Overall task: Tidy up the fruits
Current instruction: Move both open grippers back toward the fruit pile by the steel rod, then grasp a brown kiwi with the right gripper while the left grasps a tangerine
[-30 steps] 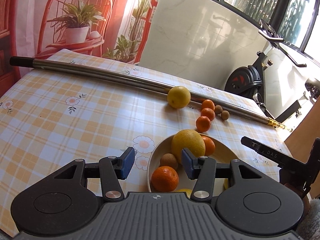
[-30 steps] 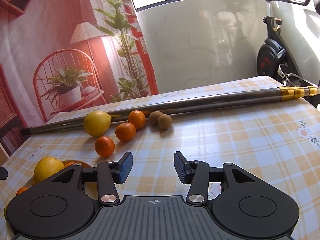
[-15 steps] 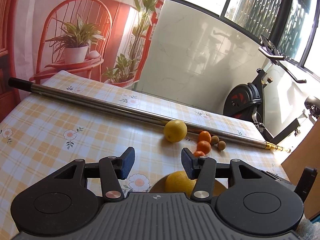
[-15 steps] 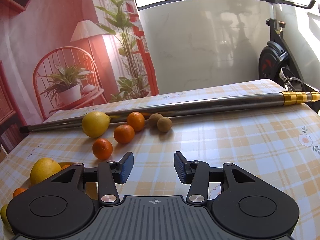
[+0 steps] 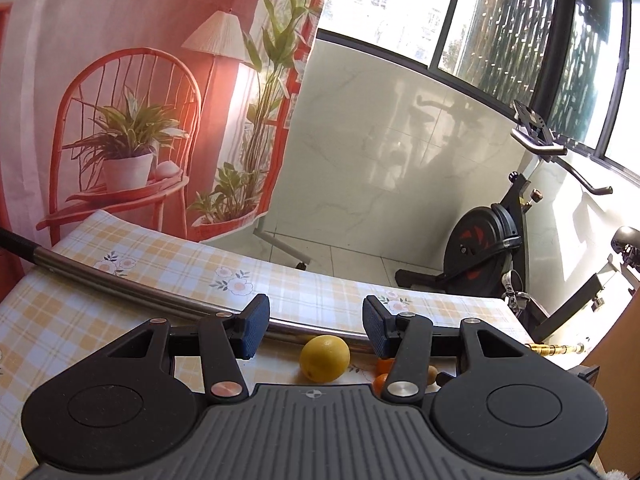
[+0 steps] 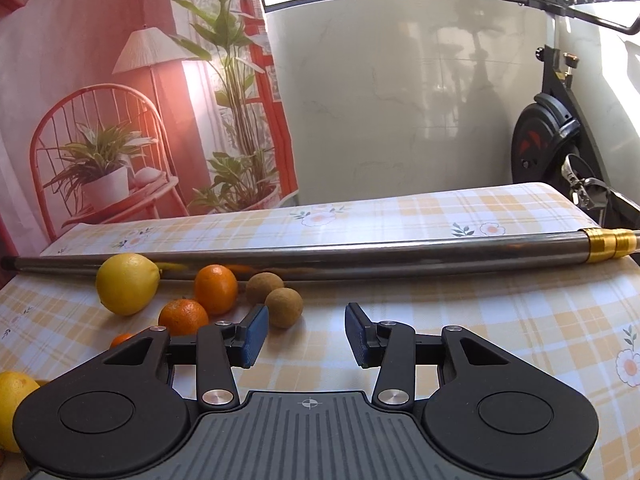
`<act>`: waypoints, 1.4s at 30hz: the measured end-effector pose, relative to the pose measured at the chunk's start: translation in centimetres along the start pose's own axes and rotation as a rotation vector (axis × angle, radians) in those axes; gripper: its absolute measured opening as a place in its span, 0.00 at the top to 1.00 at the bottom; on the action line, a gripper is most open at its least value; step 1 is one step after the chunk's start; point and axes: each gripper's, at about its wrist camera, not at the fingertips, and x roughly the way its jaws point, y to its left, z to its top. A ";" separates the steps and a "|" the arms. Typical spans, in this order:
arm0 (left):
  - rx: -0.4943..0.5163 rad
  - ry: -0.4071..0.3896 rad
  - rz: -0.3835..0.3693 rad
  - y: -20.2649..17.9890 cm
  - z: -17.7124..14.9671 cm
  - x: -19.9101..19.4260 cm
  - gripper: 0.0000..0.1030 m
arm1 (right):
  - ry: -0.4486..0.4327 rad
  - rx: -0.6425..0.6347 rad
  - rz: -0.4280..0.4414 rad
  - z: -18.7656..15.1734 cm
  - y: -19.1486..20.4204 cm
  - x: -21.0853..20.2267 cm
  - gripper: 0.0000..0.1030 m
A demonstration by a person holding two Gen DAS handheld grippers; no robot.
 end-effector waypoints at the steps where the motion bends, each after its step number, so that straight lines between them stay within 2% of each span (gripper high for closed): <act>1: 0.006 0.011 -0.003 -0.2 -0.2 0.4 0.48 | 0.003 -0.003 0.001 0.2 -0.1 0.4 0.62; 11: 0.032 0.125 -0.036 -0.6 -2.0 4.1 0.48 | 0.074 -0.136 0.053 1.3 1.9 3.4 0.66; 16: 0.033 0.176 -0.054 -0.8 -2.4 5.5 0.48 | 0.110 -0.131 0.025 1.4 2.3 4.3 0.76; 18: 0.015 0.219 -0.075 -0.8 -2.5 6.5 0.48 | 0.111 -0.120 0.028 1.4 2.1 4.4 0.77; 22: 0.006 0.291 -0.117 -1.3 -3.2 8.1 0.48 | 0.076 -0.108 0.045 1.1 1.8 3.5 0.77; 33: 0.137 0.422 -0.136 -2.5 -5.8 12.0 0.48 | -0.001 -0.020 0.081 -0.8 0.7 -1.4 0.77; 42: 0.194 0.486 -0.091 -3.9 -6.9 13.9 0.50 | -0.030 0.079 0.091 -1.9 -1.0 -3.5 0.77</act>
